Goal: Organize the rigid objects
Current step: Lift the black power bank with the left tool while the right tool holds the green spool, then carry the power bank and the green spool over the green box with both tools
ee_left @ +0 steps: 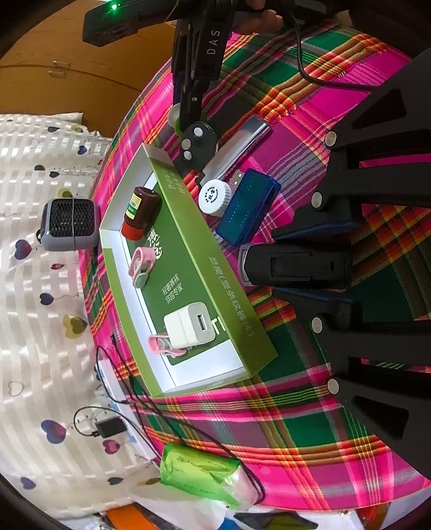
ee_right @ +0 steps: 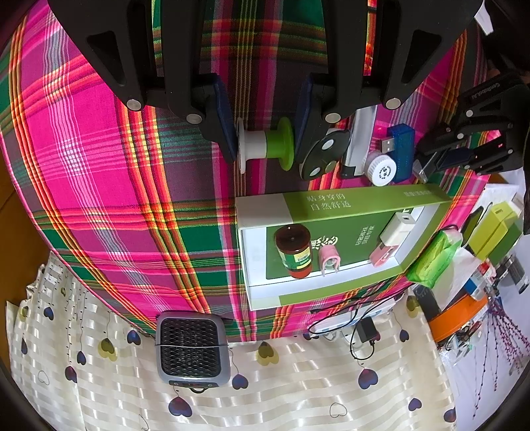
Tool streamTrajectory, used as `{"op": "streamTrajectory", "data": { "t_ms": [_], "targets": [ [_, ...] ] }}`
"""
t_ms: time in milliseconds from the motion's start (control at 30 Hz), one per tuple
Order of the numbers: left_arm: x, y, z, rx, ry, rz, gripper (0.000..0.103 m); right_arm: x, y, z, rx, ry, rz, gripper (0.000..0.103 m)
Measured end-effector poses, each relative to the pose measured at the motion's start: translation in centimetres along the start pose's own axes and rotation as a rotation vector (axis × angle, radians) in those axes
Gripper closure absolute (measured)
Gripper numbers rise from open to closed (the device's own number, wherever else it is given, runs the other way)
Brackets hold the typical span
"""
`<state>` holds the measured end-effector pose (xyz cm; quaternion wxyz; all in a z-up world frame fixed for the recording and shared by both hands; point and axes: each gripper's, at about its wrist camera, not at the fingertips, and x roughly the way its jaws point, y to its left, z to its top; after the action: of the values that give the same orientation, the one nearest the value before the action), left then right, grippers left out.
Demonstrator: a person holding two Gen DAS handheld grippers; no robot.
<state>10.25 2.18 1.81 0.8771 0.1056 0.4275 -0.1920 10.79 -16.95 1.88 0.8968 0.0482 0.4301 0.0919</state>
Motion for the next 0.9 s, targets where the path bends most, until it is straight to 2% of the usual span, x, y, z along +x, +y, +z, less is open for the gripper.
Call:
{"op": "streamTrajectory", "data": {
  "t_ms": [567,900],
  "targets": [
    [-0.5,0.0,0.0,-0.008,-0.002,0.019,0.077,0.1,-0.1,0.0,-0.004,0.000,0.004,0.068],
    [-1.9,0.0,0.7,-0.033,-0.029,-0.007,0.077,-1.1,-0.1,0.6,-0.015,-0.036,0.002,0.068]
  ]
}}
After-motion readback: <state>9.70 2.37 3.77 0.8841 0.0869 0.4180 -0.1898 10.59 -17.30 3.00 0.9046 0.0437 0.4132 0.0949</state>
